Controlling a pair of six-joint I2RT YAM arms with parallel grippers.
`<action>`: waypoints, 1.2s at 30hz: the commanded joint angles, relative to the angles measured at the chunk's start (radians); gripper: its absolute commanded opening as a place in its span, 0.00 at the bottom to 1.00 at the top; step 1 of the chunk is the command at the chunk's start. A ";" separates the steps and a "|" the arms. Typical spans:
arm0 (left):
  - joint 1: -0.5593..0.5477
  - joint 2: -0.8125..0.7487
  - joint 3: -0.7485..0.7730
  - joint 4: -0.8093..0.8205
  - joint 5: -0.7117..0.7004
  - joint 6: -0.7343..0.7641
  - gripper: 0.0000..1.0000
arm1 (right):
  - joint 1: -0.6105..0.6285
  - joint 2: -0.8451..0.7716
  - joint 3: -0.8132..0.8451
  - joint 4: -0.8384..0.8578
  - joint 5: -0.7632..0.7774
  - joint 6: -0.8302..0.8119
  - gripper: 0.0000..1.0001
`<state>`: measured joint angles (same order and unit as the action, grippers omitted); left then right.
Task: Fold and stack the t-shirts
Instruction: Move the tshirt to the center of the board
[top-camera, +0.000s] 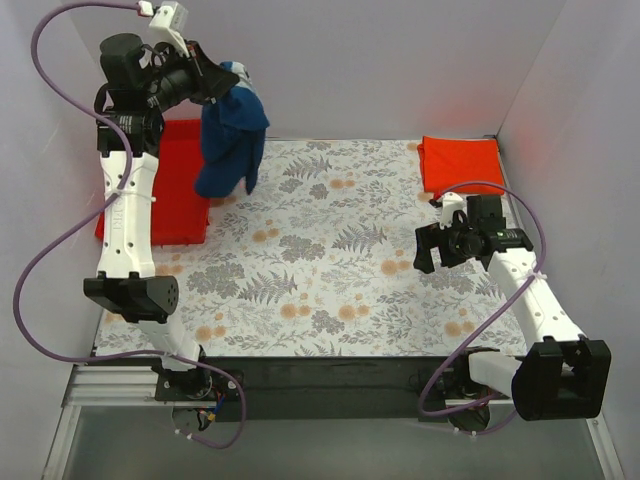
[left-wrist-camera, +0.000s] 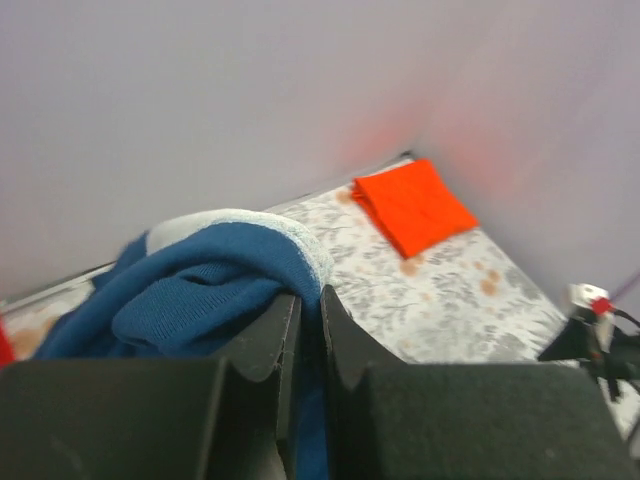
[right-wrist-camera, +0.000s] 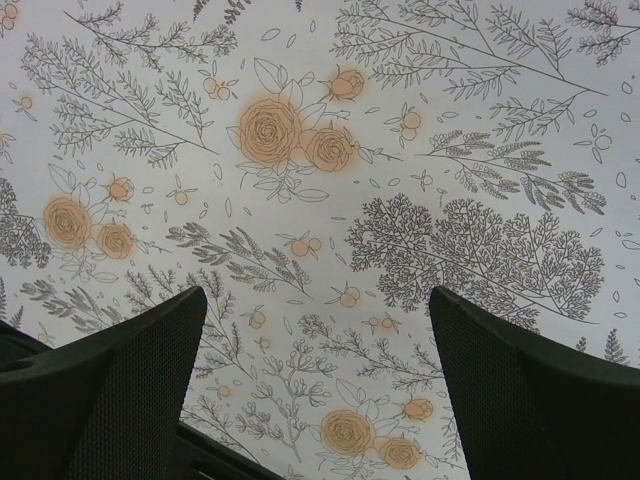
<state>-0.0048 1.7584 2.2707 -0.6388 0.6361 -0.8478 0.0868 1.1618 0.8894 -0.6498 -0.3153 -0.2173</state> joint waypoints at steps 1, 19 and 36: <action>-0.052 -0.033 0.001 0.057 0.080 -0.109 0.00 | -0.009 -0.042 0.031 -0.002 -0.022 -0.014 0.98; 0.047 -0.192 -0.756 -0.012 0.246 0.000 0.61 | -0.018 -0.019 0.065 -0.022 -0.085 -0.054 0.98; -0.099 -0.240 -1.089 -0.098 -0.032 0.362 0.66 | 0.384 0.312 0.123 0.087 0.110 -0.140 0.77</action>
<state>-0.0917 1.5391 1.2282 -0.6945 0.7033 -0.5644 0.4282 1.4342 0.9550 -0.6163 -0.2535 -0.3405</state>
